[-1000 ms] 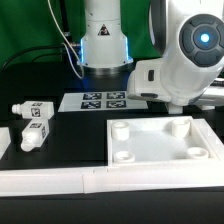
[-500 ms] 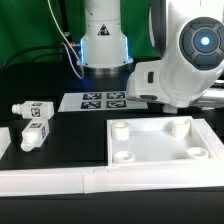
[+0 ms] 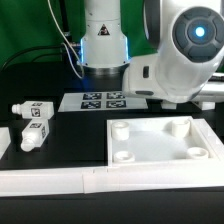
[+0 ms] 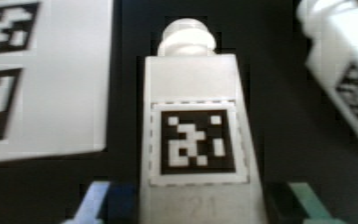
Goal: Assemble one leg
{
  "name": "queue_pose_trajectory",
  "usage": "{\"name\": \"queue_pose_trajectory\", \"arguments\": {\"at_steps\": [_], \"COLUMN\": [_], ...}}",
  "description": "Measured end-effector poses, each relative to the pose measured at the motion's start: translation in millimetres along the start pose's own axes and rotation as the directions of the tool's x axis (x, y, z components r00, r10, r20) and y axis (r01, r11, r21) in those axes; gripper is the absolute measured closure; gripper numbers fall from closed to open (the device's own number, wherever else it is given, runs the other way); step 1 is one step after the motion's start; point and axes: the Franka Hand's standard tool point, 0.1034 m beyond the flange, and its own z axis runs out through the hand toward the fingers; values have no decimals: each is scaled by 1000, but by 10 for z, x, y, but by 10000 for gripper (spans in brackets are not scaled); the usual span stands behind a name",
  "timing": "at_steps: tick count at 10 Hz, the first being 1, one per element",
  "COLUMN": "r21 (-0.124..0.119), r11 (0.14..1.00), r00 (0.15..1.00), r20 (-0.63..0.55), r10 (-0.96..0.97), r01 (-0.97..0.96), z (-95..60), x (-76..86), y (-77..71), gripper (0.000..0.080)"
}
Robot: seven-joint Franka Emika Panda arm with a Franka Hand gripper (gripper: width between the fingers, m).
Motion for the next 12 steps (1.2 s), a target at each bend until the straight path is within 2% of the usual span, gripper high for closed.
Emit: {"name": "queue_pose_trajectory", "arguments": {"at_steps": [1,2,3,4,6,7,8,9,10,11,12], "r21": [14,1,-27,-28,-24,-19,-16,-17,-16,-16,-28], "r11": [1000,1000,999,999,999,1000,999,997,995,993,992], "r00": [1000,1000,999,996,995,990,976,951,937,907,873], "r20": [6,-15,-47,-83,-101,-138,-213,-299,-336,-407,-473], "r10": [-6,-14,-23,-28,-26,-28,-48,-75,-101,-111,-121], "r01": [6,14,21,26,24,26,45,73,101,115,123], "z": [-313,-610,-812,-877,-861,-901,-1005,-1194,-1409,-1675,-1903], "x": [-24,-57,-81,-57,-23,23,76,76,59,134,170], "y": [69,115,129,105,113,96,85,112,172,185,155], "gripper": [515,515,514,514,514,514,514,514,514,514,514]}}
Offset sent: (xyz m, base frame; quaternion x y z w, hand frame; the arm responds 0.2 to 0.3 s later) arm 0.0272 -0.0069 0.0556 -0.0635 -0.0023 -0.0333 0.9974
